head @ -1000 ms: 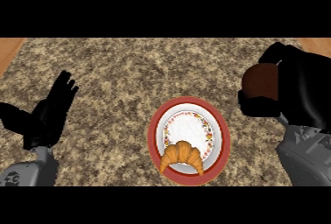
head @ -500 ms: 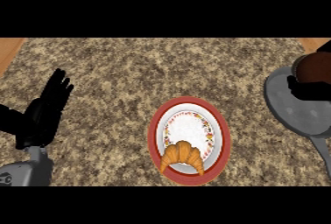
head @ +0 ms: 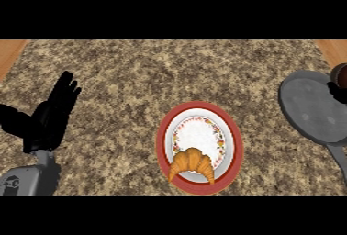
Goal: Pick the cupcake from the plate and place it in the pan
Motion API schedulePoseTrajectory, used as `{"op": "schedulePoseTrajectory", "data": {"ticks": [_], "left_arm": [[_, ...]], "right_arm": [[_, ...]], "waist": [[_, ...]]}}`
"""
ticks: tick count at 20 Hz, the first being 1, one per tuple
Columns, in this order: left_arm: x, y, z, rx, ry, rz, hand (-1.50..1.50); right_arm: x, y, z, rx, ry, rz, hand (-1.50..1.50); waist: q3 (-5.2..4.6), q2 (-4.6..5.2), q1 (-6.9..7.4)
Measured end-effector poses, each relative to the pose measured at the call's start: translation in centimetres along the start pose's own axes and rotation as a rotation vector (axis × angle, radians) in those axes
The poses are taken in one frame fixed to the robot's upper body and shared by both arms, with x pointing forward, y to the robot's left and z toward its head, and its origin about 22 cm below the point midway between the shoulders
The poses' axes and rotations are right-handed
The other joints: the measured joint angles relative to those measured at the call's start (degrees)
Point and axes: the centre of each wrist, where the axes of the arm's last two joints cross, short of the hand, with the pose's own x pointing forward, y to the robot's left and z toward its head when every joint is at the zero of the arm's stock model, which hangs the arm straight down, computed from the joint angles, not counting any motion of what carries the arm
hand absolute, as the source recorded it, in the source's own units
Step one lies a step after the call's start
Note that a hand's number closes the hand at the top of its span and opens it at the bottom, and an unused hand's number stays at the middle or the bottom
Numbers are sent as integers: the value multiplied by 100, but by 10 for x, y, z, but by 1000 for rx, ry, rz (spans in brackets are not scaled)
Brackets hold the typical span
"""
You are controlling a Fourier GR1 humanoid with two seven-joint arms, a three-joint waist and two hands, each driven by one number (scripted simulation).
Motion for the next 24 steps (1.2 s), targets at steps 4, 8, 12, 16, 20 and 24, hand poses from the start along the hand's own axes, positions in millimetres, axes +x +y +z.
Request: {"op": "schedulePoseTrajectory", "data": {"ticks": [4,8,12,16,20,24], "left_arm": [[-5,-1,0,-2,0,-4,0],[2,-8,-5,-2,1,-1,0],[1,-10,-4,-10,-2,3,0],[-2,-6,-4,-17,-7,-1,0],[-1,-7,-7,-20,-7,4,0],[-1,1,-4,-12,-2,-3,0]], "right_arm": [[-20,27,-14,39,-25,-24,150],[-42,57,-16,77,-19,-10,150],[-50,79,-18,141,88,-25,-150],[-69,89,-16,209,181,-78,-150],[-86,95,-11,244,189,-135,-150],[-96,86,-13,180,167,-268,-150]], "waist": [[1,6,34],[2,15,58],[5,27,98],[7,39,115],[9,41,109],[9,20,66]]}}
